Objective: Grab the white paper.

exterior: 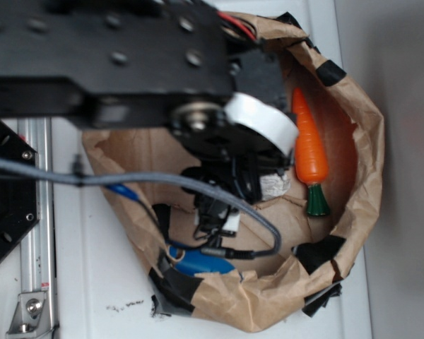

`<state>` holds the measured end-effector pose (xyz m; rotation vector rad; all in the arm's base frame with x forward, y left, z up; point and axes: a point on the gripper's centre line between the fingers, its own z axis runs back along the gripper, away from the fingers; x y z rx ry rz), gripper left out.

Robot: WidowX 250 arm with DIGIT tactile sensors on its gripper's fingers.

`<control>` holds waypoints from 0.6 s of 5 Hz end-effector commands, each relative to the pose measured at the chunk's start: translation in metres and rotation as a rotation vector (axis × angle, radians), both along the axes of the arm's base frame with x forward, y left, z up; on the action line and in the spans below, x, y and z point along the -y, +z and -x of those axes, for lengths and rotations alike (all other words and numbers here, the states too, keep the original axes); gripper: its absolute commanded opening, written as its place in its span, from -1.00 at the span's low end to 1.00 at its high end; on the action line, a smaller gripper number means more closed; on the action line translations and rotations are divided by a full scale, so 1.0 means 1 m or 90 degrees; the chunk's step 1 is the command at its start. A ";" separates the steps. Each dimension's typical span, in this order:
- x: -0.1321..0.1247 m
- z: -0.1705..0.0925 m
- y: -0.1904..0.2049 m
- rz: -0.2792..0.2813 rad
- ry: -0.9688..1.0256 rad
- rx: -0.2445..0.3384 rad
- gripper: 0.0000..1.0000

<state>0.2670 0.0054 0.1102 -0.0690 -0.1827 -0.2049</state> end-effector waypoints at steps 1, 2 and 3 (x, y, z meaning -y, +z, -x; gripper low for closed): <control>0.002 -0.030 -0.045 -0.098 -0.024 0.008 1.00; -0.005 -0.035 -0.058 -0.120 -0.016 0.000 1.00; -0.004 -0.033 -0.067 -0.121 -0.001 -0.007 1.00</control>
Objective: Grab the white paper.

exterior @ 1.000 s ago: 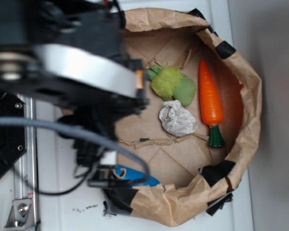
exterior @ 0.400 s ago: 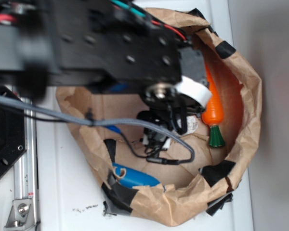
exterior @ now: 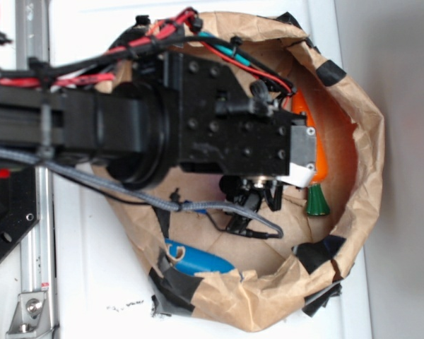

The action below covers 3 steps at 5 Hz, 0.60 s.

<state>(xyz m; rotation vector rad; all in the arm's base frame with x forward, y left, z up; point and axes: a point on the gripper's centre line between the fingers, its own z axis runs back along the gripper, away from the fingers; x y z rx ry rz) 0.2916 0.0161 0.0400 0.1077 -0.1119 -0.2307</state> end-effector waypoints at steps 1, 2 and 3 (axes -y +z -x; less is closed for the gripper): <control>0.017 -0.012 -0.007 0.028 0.007 0.008 1.00; 0.037 -0.018 0.000 0.080 -0.021 0.015 1.00; 0.058 -0.017 0.009 0.091 -0.072 0.021 1.00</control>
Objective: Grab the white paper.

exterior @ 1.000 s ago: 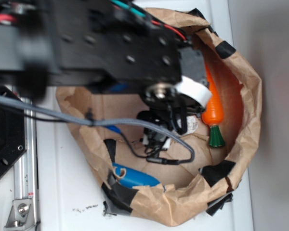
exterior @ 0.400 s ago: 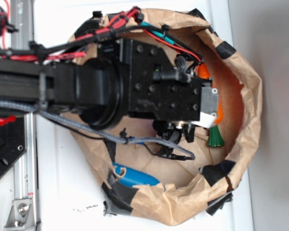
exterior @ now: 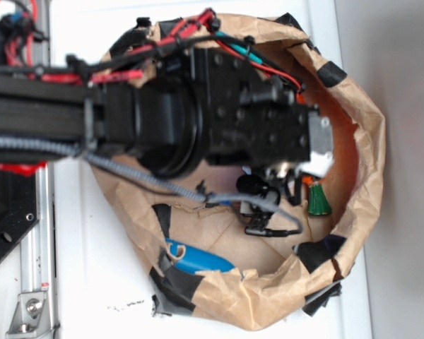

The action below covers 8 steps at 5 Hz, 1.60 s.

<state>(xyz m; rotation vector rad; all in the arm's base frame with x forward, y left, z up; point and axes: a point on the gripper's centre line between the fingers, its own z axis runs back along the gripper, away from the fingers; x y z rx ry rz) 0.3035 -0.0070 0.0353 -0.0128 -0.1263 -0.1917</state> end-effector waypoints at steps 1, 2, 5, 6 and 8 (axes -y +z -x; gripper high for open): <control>0.047 0.004 0.014 0.015 -0.101 0.026 -1.00; 0.049 0.011 0.006 0.010 -0.109 0.017 -1.00; 0.051 0.014 0.014 0.007 -0.096 0.027 -1.00; 0.044 0.016 0.065 0.029 -0.033 0.056 -1.00; 0.022 0.032 0.157 0.013 0.081 0.040 -1.00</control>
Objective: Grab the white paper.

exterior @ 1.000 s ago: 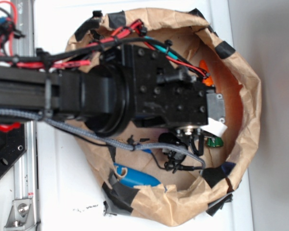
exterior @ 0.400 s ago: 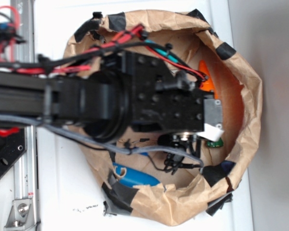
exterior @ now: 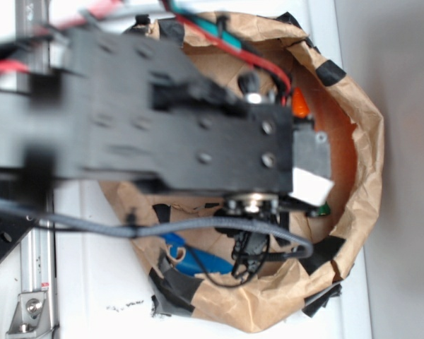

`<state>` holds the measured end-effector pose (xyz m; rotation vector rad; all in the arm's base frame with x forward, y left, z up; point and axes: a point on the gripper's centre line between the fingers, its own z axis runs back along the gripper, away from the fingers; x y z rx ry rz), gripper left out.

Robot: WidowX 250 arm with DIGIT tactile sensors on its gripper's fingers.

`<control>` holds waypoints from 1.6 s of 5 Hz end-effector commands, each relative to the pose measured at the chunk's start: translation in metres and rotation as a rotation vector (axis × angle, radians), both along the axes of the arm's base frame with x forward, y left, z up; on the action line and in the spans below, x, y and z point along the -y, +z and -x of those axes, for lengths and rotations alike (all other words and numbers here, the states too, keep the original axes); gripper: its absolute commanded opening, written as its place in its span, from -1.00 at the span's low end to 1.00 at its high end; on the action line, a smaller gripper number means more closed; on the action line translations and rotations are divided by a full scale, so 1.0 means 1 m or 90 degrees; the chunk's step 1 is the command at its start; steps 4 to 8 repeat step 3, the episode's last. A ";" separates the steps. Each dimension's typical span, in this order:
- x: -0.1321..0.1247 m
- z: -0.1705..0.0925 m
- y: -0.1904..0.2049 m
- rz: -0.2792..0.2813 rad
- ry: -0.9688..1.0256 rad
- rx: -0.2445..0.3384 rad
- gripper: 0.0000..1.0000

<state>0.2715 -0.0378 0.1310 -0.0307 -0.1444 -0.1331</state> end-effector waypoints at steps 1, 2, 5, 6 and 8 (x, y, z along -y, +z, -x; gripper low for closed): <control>-0.014 0.007 0.066 -0.016 0.083 0.000 -1.00; -0.033 0.032 0.077 0.010 0.177 -0.024 -1.00; -0.041 0.050 0.075 0.023 0.200 -0.009 -1.00; -0.041 0.050 0.075 0.023 0.200 -0.009 -1.00; -0.041 0.050 0.075 0.023 0.200 -0.009 -1.00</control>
